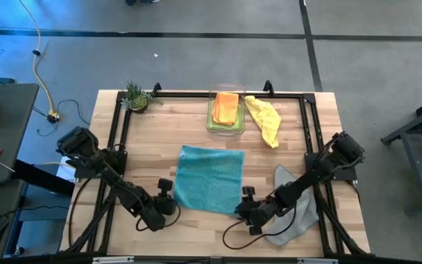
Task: Fold microfiber towels
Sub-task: Fold the blue microfiber cloth
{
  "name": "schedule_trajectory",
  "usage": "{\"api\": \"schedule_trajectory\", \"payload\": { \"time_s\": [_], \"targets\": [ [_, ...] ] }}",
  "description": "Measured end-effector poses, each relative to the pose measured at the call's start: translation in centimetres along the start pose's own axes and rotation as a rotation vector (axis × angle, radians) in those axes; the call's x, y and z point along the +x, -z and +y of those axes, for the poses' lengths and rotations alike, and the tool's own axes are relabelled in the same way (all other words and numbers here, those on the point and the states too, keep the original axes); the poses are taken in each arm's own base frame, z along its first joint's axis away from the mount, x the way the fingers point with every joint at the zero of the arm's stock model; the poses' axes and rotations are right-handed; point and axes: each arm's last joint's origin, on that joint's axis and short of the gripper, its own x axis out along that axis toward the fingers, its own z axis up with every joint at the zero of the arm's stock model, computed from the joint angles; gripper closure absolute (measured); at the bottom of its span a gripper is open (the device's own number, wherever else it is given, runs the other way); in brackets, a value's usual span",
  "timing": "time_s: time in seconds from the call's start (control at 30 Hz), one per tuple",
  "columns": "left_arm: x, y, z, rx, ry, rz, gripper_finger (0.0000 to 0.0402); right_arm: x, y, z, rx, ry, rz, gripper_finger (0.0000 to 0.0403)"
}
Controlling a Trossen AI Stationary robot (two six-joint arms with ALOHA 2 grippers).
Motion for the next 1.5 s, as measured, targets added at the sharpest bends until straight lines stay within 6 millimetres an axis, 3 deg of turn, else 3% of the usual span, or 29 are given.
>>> {"api": "schedule_trajectory", "payload": {
  "time_s": [0.2,0.4,0.8,1.1,1.23,1.5],
  "targets": [
    [-1.2,-2.6,-0.5,-0.092,0.073,-0.046,0.0401,-0.5,-0.2,1.2,-0.113,0.019,0.024,0.0209],
    [-2.1,-4.2,-0.8,-0.176,0.112,-0.068,0.0401,-0.1,0.9,1.7,-0.196,0.140,0.036,0.0226],
    [-2.8,-5.1,-0.8,-0.221,0.108,-0.063,0.0401,-0.1,1.7,1.6,-0.226,0.193,0.084,0.0308],
    [-3.3,-5.2,-0.5,-0.273,0.112,-0.064,0.0402,-0.2,1.8,2.0,-0.211,0.177,0.083,0.0392],
    [-4.0,-5.4,-0.3,-0.289,0.125,-0.084,0.0402,-0.5,1.1,2.7,-0.231,0.172,0.097,0.0400],
    [-5.3,-5.2,-0.3,-0.347,0.096,-0.123,0.0401,-2.3,-2.2,4.0,-0.203,0.212,0.198,0.0396]
  ]
}}
